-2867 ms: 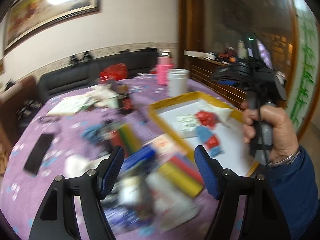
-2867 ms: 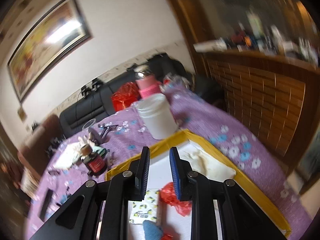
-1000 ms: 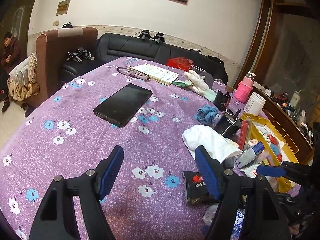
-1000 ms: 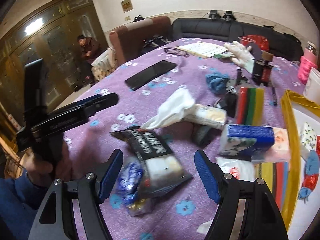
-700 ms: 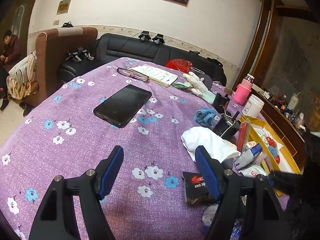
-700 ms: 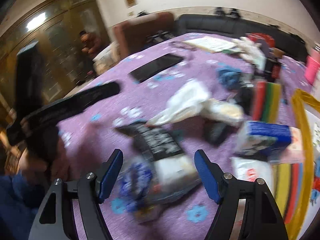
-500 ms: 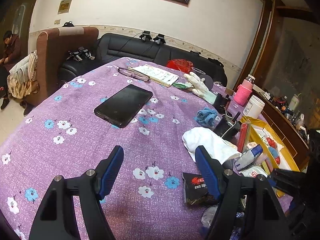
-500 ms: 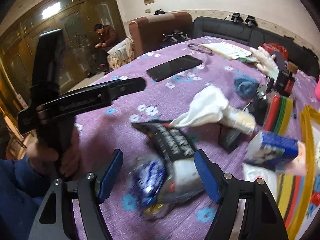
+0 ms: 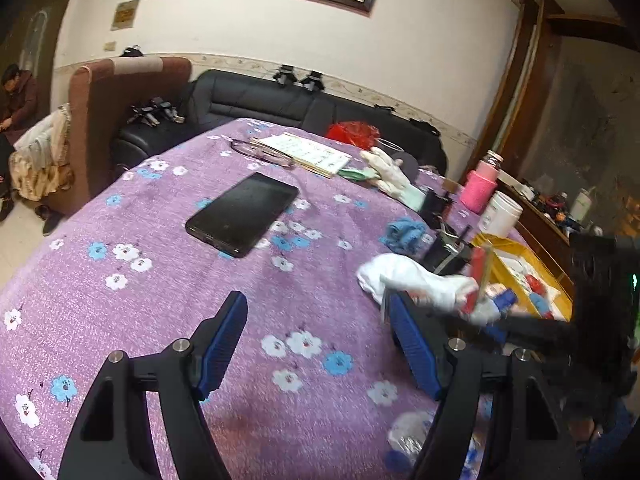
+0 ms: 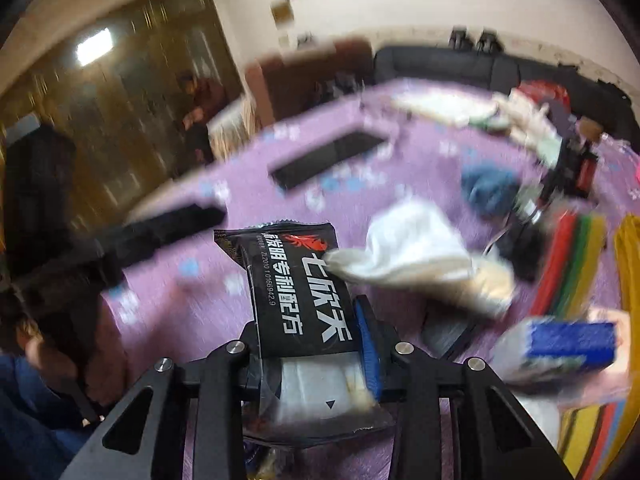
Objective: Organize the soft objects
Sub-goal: 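Grasp the black snack bag with the right tool while the left grasps the blue-white wrapped bag, then carry the black snack bag and blue-white bag toward the yellow tray with both tools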
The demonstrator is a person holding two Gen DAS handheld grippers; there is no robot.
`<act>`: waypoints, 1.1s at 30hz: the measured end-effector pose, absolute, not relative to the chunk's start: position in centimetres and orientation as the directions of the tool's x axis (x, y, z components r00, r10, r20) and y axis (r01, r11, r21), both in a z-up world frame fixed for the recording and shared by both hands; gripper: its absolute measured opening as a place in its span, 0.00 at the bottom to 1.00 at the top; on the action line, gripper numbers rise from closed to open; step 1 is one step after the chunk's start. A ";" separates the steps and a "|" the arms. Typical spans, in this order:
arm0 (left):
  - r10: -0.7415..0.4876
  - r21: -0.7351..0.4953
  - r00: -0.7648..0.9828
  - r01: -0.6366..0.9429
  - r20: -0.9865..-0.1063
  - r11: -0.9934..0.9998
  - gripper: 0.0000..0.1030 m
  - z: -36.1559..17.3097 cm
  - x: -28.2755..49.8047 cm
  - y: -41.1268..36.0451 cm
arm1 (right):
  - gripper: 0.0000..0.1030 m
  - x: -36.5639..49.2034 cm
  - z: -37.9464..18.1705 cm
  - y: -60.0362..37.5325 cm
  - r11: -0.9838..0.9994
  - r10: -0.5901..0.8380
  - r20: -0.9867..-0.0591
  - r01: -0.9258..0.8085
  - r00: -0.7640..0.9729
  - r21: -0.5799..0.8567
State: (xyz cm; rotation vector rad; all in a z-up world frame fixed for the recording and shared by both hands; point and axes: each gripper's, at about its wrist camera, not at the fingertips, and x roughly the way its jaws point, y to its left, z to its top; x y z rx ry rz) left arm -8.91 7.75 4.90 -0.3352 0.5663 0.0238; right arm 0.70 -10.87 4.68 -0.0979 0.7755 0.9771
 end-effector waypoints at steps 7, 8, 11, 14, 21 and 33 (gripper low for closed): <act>-0.139 -0.333 0.805 -0.076 -0.576 0.940 0.72 5.2 -10.2 7.3 | 0.37 3.4 6.6 -16.4 0.592 0.789 -0.476 -0.687 0.389 0.421; -0.165 -0.340 0.796 -0.054 -0.582 0.939 0.78 5.2 -10.3 7.0 | 0.37 3.5 6.9 -16.8 0.592 0.793 -0.461 -0.678 0.397 0.435; -0.277 -0.349 0.737 0.060 -0.616 0.935 0.91 4.8 -10.4 4.7 | 0.37 4.2 7.3 -18.3 0.584 0.809 -0.421 -0.645 0.410 0.493; -0.346 -0.291 0.655 0.197 -0.671 0.936 0.92 3.9 -10.4 0.8 | 0.37 4.3 7.5 -19.1 0.582 0.812 -0.411 -0.625 0.415 0.519; -0.269 -0.180 0.563 0.210 -0.782 0.961 0.92 0.6 -9.8 -2.8 | 0.37 3.4 7.9 -19.6 0.597 0.802 -0.399 -0.630 0.445 0.497; -0.207 -0.127 0.583 0.176 -0.786 0.976 0.72 0.9 -8.6 -2.7 | 0.37 3.4 7.6 -19.2 0.596 0.802 -0.411 -0.635 0.434 0.492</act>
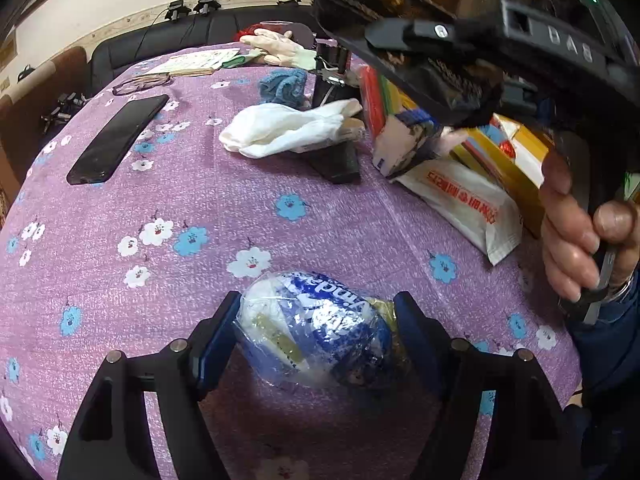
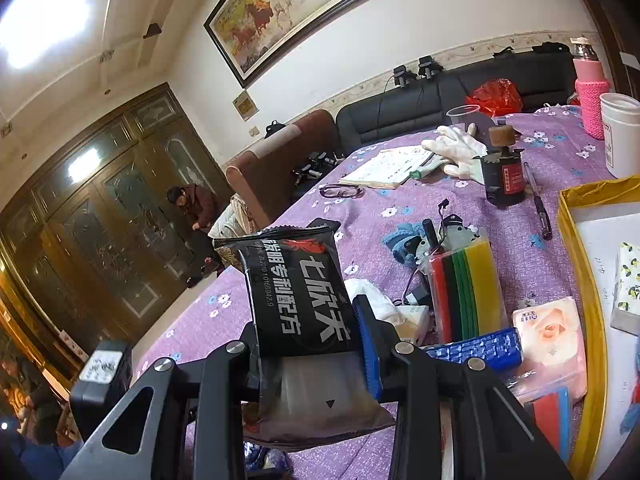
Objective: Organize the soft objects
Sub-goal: 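Carry the black snack bag and blue-white bag toward the yellow tray with both tools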
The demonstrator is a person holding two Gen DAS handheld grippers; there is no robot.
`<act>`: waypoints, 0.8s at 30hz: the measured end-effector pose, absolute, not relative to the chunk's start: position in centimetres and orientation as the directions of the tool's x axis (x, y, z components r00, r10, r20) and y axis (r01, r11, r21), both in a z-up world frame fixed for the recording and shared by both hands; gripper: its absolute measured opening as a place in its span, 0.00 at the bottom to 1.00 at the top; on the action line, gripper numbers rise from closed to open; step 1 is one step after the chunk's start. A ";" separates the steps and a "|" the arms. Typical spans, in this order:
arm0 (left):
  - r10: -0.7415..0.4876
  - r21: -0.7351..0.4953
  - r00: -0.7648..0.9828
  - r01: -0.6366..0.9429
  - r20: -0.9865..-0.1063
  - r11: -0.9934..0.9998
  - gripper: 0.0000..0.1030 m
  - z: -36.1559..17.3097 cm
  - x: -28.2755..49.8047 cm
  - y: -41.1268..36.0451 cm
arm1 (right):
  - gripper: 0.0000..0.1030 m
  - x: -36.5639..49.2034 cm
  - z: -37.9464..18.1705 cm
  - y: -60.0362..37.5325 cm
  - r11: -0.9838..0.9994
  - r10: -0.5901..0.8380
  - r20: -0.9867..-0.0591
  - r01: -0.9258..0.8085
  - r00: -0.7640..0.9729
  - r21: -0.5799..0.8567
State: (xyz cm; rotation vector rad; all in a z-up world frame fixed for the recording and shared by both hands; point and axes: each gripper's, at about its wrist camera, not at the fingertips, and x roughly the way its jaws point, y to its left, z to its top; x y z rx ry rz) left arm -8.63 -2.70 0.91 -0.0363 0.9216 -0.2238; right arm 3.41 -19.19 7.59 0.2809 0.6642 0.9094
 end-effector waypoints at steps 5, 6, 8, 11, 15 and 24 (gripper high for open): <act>-0.183 -0.126 0.626 0.135 -0.758 0.983 0.72 2.4 -7.7 -1.2 | 0.37 3.1 7.4 -18.6 0.603 0.795 -0.425 -0.647 0.434 0.467; -0.167 -0.120 0.659 0.115 -0.734 0.986 0.72 3.2 -7.5 -0.4 | 0.37 3.1 7.3 -18.4 0.606 0.791 -0.431 -0.648 0.433 0.461; -0.137 -0.121 0.690 0.072 -0.711 0.990 0.72 4.1 -7.2 0.9 | 0.37 3.1 7.0 -17.8 0.612 0.785 -0.448 -0.649 0.428 0.452; -0.121 -0.169 0.733 0.008 -0.670 0.986 0.72 5.2 -7.5 3.2 | 0.37 2.6 7.0 -16.7 0.622 0.773 -0.474 -0.654 0.422 0.431; -0.078 -0.172 0.767 -0.043 -0.637 0.984 0.72 5.3 -7.8 5.2 | 0.37 1.9 7.3 -14.8 0.639 0.751 -0.510 -0.658 0.420 0.399; -0.114 -0.282 0.773 -0.087 -0.624 0.955 0.72 3.9 -7.5 8.3 | 0.37 2.2 9.0 -8.1 0.664 0.709 -0.555 -0.677 0.435 0.317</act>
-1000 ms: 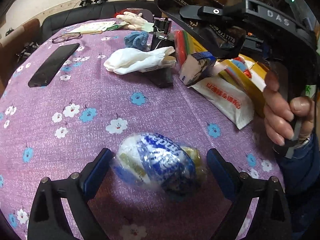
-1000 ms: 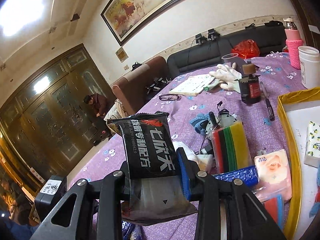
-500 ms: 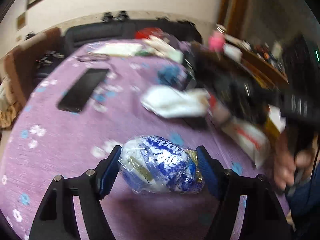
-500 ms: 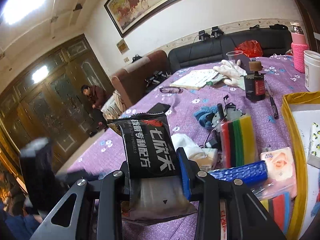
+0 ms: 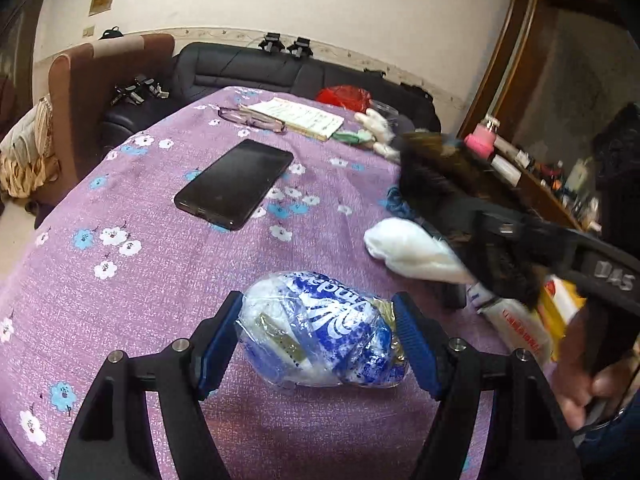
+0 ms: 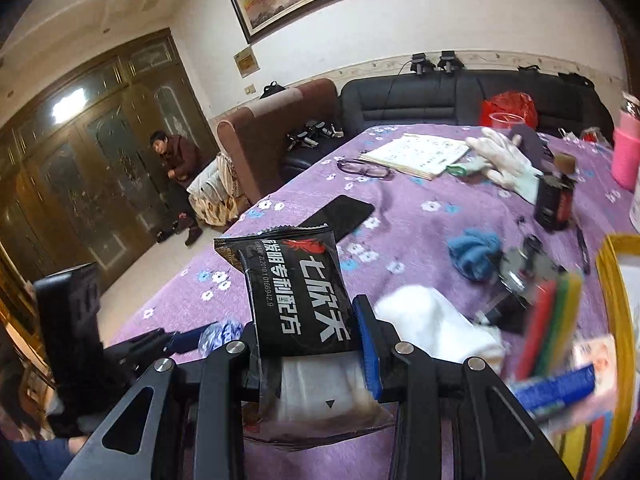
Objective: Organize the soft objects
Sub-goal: 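Carry the black snack bag and blue-white bag toward the yellow tray with both tools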
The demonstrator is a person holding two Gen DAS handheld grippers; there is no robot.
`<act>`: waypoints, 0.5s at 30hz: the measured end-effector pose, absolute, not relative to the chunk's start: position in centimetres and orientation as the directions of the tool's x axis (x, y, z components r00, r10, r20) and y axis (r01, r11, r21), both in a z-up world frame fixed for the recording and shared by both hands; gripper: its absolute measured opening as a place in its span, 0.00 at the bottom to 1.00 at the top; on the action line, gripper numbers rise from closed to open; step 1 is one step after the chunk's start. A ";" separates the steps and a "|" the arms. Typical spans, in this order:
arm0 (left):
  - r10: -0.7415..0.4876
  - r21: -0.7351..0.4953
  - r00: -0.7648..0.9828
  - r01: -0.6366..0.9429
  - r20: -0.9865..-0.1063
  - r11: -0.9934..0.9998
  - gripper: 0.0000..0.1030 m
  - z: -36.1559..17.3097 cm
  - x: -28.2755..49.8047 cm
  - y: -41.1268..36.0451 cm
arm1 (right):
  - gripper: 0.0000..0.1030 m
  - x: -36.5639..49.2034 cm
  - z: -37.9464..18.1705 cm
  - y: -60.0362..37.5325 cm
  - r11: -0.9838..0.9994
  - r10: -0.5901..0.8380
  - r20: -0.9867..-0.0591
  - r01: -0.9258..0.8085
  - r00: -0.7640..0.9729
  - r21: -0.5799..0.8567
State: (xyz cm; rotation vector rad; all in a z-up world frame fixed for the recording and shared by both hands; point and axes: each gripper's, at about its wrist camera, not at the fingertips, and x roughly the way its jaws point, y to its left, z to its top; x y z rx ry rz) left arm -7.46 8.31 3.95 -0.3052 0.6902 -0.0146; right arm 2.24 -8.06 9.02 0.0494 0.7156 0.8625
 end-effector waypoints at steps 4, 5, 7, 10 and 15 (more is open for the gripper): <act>-0.088 -0.274 0.797 -0.099 -0.597 0.957 0.72 4.2 -7.9 8.2 | 0.37 3.5 7.7 -6.2 0.689 0.693 -0.548 -0.654 0.467 0.313; -0.076 -0.260 0.798 -0.103 -0.598 0.960 0.72 4.2 -8.0 8.0 | 0.37 3.7 7.4 -6.1 0.696 0.689 -0.541 -0.648 0.482 0.308; -0.059 -0.227 0.805 -0.096 -0.591 0.969 0.72 4.3 -8.2 7.4 | 0.37 3.7 6.9 -6.1 0.701 0.689 -0.519 -0.647 0.506 0.301; -0.047 -0.193 0.819 -0.079 -0.572 0.978 0.72 4.6 -8.6 6.7 | 0.37 3.0 7.0 -6.4 0.711 0.681 -0.480 -0.656 0.553 0.252; -0.057 -0.226 0.836 -0.082 -0.546 0.971 0.72 4.9 -8.9 7.2 | 0.37 3.2 6.8 -7.3 0.702 0.697 -0.462 -0.654 0.549 0.282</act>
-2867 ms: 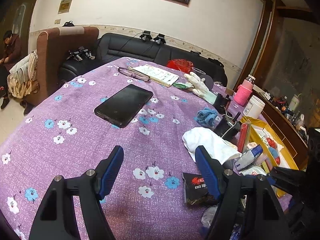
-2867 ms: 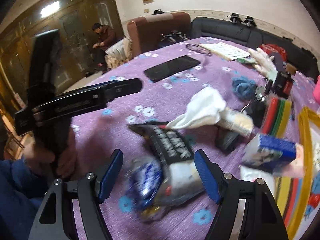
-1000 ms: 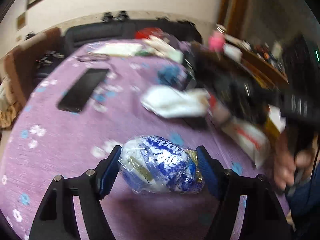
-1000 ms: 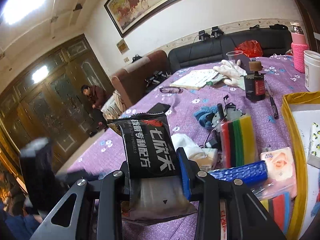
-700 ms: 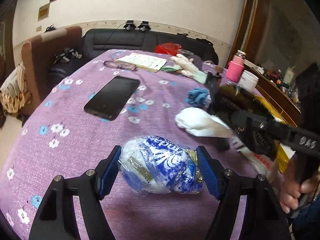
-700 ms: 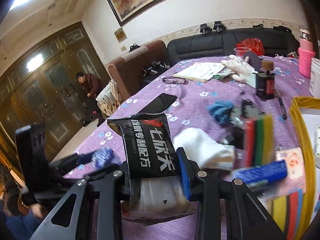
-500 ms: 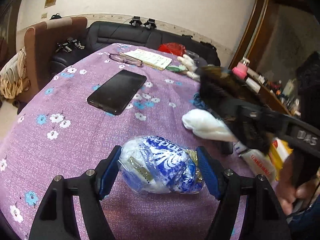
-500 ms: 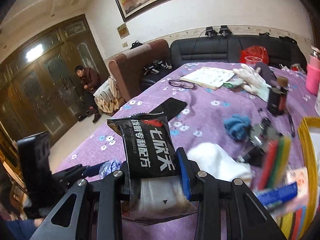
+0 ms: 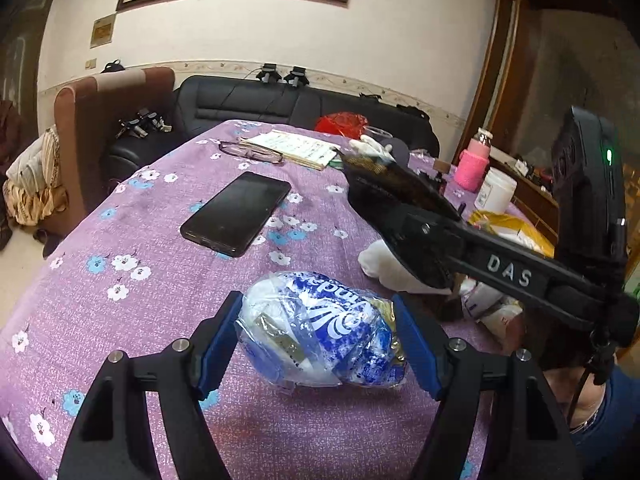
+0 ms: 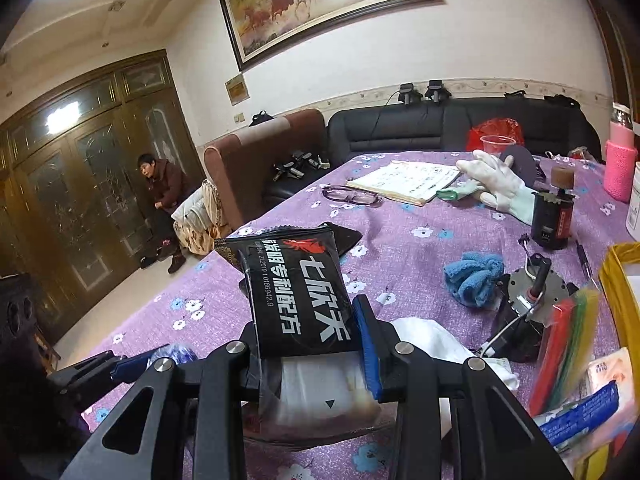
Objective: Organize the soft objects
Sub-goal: 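Carry the black snack bag and blue-white bag toward the yellow tray with both tools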
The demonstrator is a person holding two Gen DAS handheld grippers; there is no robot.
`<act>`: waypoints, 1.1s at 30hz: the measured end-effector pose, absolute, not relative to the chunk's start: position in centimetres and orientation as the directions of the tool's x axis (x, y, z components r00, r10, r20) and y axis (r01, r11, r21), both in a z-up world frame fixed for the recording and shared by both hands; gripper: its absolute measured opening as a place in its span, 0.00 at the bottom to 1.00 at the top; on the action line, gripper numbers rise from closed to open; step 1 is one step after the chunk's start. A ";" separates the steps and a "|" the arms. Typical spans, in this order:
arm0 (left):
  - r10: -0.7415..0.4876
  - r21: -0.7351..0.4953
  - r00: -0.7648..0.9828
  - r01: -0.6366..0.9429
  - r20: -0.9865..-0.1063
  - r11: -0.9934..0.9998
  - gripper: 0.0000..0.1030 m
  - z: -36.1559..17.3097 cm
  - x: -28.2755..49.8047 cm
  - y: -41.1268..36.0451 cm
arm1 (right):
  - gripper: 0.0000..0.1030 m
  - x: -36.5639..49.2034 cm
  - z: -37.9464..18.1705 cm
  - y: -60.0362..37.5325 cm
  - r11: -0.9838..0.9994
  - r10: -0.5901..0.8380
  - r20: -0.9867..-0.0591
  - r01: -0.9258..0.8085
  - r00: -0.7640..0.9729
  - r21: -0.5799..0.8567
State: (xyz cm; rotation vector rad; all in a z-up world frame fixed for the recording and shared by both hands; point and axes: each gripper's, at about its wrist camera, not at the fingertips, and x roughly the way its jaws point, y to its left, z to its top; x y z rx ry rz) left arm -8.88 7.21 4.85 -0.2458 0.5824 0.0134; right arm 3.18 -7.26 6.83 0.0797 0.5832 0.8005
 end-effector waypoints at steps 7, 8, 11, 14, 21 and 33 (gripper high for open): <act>-0.051 -0.234 0.847 -0.088 -0.530 0.968 0.72 5.0 -9.1 7.3 | 0.37 3.3 6.5 -7.4 0.697 0.701 -0.472 -0.653 0.534 0.296; -0.050 -0.234 0.847 -0.089 -0.529 0.968 0.72 5.0 -9.1 7.3 | 0.37 3.2 6.5 -7.3 0.695 0.703 -0.472 -0.655 0.533 0.295; -0.049 -0.235 0.849 -0.090 -0.527 0.968 0.72 5.0 -9.1 7.3 | 0.37 3.2 6.5 -7.3 0.695 0.702 -0.474 -0.657 0.532 0.291; -0.046 -0.234 0.849 -0.092 -0.526 0.968 0.72 5.0 -9.1 7.3 | 0.37 3.2 6.5 -7.5 0.698 0.700 -0.471 -0.653 0.536 0.295; -0.042 -0.232 0.850 -0.095 -0.525 0.968 0.72 5.1 -9.2 7.2 | 0.37 3.2 6.6 -7.5 0.698 0.700 -0.473 -0.654 0.535 0.292; -0.025 -0.237 0.856 -0.115 -0.516 0.965 0.72 5.1 -9.4 7.4 | 0.37 2.1 7.9 -8.6 0.716 0.686 -0.442 -0.645 0.578 0.268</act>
